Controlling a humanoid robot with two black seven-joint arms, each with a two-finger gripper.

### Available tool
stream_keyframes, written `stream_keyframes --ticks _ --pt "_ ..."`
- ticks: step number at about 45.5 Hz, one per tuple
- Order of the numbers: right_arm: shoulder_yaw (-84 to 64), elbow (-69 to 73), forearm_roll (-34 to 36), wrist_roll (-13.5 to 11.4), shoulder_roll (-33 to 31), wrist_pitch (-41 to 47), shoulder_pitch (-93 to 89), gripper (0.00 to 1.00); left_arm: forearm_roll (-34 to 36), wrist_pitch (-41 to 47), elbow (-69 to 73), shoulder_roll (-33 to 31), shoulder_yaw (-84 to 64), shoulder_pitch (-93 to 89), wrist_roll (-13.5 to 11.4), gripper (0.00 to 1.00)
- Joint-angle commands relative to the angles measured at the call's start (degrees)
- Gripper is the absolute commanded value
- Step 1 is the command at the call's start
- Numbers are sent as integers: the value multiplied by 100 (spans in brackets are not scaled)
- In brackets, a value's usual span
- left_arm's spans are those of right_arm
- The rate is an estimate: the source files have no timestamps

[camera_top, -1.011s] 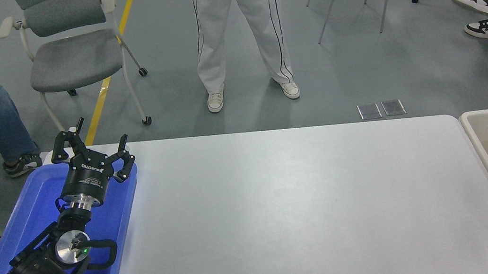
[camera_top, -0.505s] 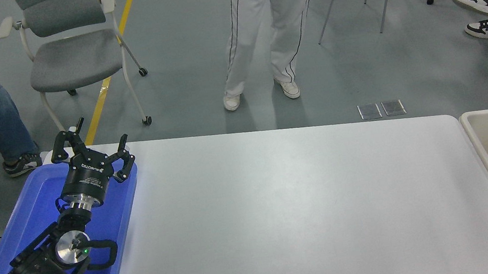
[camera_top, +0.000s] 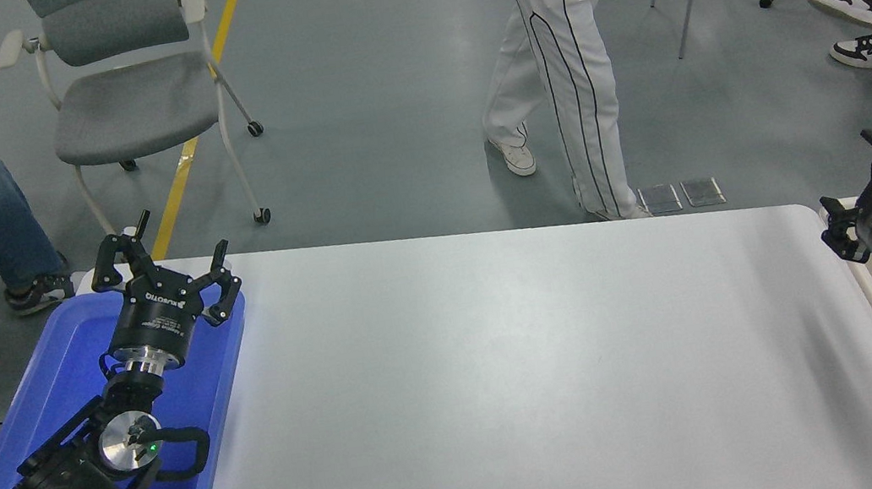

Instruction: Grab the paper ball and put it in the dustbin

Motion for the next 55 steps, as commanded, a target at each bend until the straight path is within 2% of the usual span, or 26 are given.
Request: stream_keyframes --ticks 1,3,5,19,26,55 --pt "142 552 -115 859 421 201 -314 100 0 -2 0 -1 0 -1 2 100" --pt "178 657 -142 1105 421 201 -375 100 0 -2 0 -1 0 -1 2 100" --pt "178 728 -221 1211 438 201 -411 100 0 -2 0 -1 0 -1 2 100" --pt "292 1212 -265 1089 518 -160 -534 100 0 -2 0 -1 0 -1 2 100" --pt "529 1133 -265 1211 544 -169 -639 100 0 -2 0 -1 0 -1 2 100" --pt "72 1159 -291 1212 641 -63 -648 100 -9 7 0 -1 0 -1 2 100"
